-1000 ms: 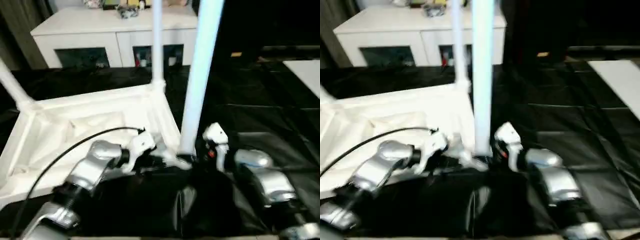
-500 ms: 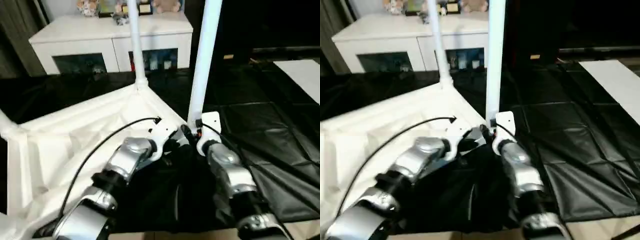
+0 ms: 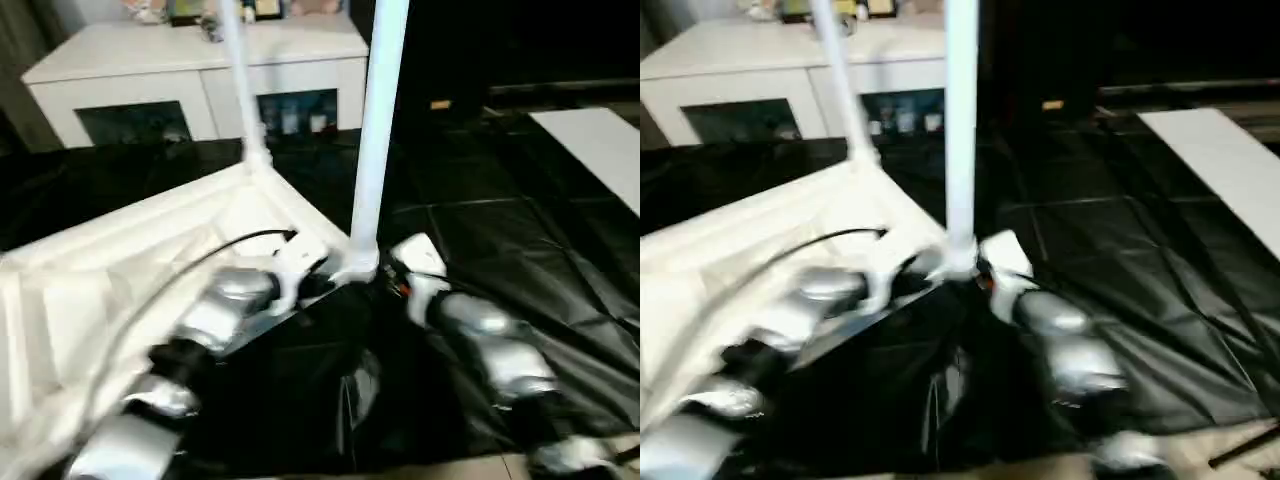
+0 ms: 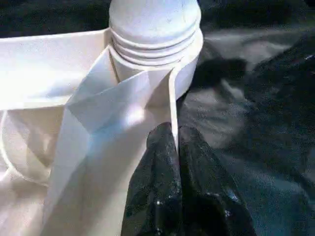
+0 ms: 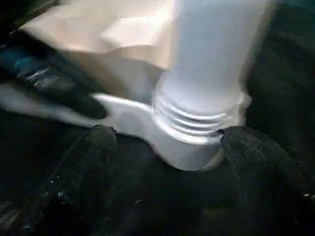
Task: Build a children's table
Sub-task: Rotate leg to tighten
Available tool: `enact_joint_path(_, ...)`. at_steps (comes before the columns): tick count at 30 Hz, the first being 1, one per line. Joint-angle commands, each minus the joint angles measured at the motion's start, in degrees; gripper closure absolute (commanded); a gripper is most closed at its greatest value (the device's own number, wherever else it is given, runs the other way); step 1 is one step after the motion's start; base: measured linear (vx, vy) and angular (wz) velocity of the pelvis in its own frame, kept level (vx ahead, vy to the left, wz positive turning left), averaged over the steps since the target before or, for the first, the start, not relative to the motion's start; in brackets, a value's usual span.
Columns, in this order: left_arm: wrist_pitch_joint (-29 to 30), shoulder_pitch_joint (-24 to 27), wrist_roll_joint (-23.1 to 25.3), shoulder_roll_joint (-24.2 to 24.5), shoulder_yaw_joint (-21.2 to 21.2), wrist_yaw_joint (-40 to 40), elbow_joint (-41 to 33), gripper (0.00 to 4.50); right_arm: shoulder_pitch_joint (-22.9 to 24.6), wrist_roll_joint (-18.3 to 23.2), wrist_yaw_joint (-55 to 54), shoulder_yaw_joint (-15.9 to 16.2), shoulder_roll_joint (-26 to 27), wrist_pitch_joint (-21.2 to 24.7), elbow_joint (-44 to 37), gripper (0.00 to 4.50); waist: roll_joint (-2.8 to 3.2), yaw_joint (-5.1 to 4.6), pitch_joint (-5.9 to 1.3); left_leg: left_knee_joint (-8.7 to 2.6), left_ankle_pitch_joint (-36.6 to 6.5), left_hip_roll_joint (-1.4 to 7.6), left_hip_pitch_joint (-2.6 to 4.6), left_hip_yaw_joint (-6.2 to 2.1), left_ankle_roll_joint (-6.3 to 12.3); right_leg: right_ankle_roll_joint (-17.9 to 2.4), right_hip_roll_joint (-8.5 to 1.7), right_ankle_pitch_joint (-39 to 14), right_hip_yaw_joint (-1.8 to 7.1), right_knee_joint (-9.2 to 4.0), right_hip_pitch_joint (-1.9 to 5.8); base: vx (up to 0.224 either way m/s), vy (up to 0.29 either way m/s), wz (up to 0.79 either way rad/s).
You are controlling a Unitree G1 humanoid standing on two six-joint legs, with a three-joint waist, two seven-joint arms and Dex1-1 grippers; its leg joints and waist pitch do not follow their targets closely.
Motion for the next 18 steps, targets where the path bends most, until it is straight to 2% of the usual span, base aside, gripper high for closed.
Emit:
enact_joint_path(1,-0.03,2.45,0.32,2.01,-3.78,-6.85,-0.22,4.50,0.34,0.91,4.69,1.21,-1.67,-1.37,-2.94,0.70,-0.82,0.70,-3.14,-3.45,-9.97,2.97,-0.41,-0.92,7.19,-14.05,-3.73,-8.50,2.45,-3.42,2.70,0.055,-0.025,0.00)
enact_joint_path(3,0.71,3.72,-0.80,4.20,-4.64,-11.14,-3.49,4.50,1.28,2.39,8.49,1.06,-4.33,-0.84,-5.18,0.70,-0.77,1.07,-3.42,-3.08,-6.98,3.18,-0.11,-0.81,8.44,-16.03,-3.47,-1.92,2.43,-2.55,2.70,0.055,-0.012,-0.01)
enact_joint_path(4,0.57,3.95,-1.04,4.53,-4.77,-11.87,-4.04,4.50,1.41,2.70,9.06,1.08,-4.69,-0.74,-5.54,0.70,-0.77,1.07,-3.42,-3.08,-6.98,3.18,-0.11,-0.81,8.44,-16.03,-3.47,-1.92,2.43,-2.55,2.70,0.055,0.001,0.01)
enact_joint_path(5,0.65,4.90,-2.28,5.79,-5.14,-14.90,-6.41,4.50,1.90,4.06,11.53,1.16,-6.07,-0.22,-6.98,0.70,-0.60,1.54,-3.58,-2.84,-5.89,3.21,0.24,-0.69,9.18,-17.18,-3.39,0.59,2.42,-2.27,2.63,0.000,0.000,0.00)
enact_joint_path(7,0.92,5.75,-3.26,6.96,-5.55,-17.54,-8.53,4.50,2.30,5.20,14.02,1.45,-7.17,0.24,-8.26,0.70,-0.57,2.06,-3.47,-2.88,-5.82,3.38,0.16,-0.59,9.67,-17.41,-3.29,0.95,2.37,-2.13,2.52,0.000,0.000,0.00)
enact_joint_path(10,1.78,6.74,-3.80,8.29,-6.03,-20.18,-11.22,4.50,2.74,6.15,16.64,1.45,-7.72,0.50,-9.75,0.70,-0.51,2.74,-3.08,-3.34,-9.82,3.57,0.47,-0.45,7.79,-16.84,-3.22,-4.63,2.46,-2.55,2.22,0.000,0.000,0.00)
enact_joint_path(11,1.97,6.91,-3.87,8.41,-5.95,-20.35,-11.61,4.50,2.79,6.34,16.96,1.36,-7.70,0.62,-10.06,0.70,-0.62,2.90,-2.97,-3.54,-11.78,3.58,0.64,-0.39,6.56,-16.28,-3.26,-7.16,2.52,-2.78,2.09,0.000,0.000,0.00)
enact_joint_path(12,1.84,7.04,-3.75,8.50,-5.83,-20.17,-11.74,4.50,2.70,6.56,17.46,1.52,-7.54,1.04,-10.24,0.70,-0.62,2.93,-2.84,-3.72,-13.37,3.57,0.88,-0.32,5.51,-15.71,-3.24,-9.22,2.61,-3.03,1.90,0.000,0.000,0.00)
enact_joint_path(15,1.98,7.26,-3.80,8.80,-5.83,-20.21,-12.21,4.50,2.58,6.15,17.90,2.31,-7.61,1.09,-10.14,0.70,-0.66,2.74,-2.70,-4.04,-15.15,3.46,0.77,-0.38,3.71,-14.25,-3.33,-12.46,2.75,-3.28,2.03,0.000,0.000,0.00)
enact_joint_path(17,2.27,7.43,-3.83,8.98,-5.68,-20.38,-12.68,4.50,2.59,5.97,18.97,3.10,-7.93,1.42,-10.17,0.70,-0.71,2.61,-2.83,-4.00,-14.92,3.38,0.70,-0.42,3.32,-13.90,-3.33,-11.89,2.78,-3.21,2.12,0.000,0.000,0.00)
enact_joint_path(18,2.47,7.51,-3.82,9.08,-5.53,-20.48,-12.95,4.50,2.66,6.09,19.97,3.40,-8.19,1.85,-10.35,0.70,-1.12,2.59,-2.89,-3.90,-13.93,3.34,0.60,-0.39,3.68,-14.00,-3.33,-10.64,2.80,-3.13,2.21,0.000,0.000,0.00)
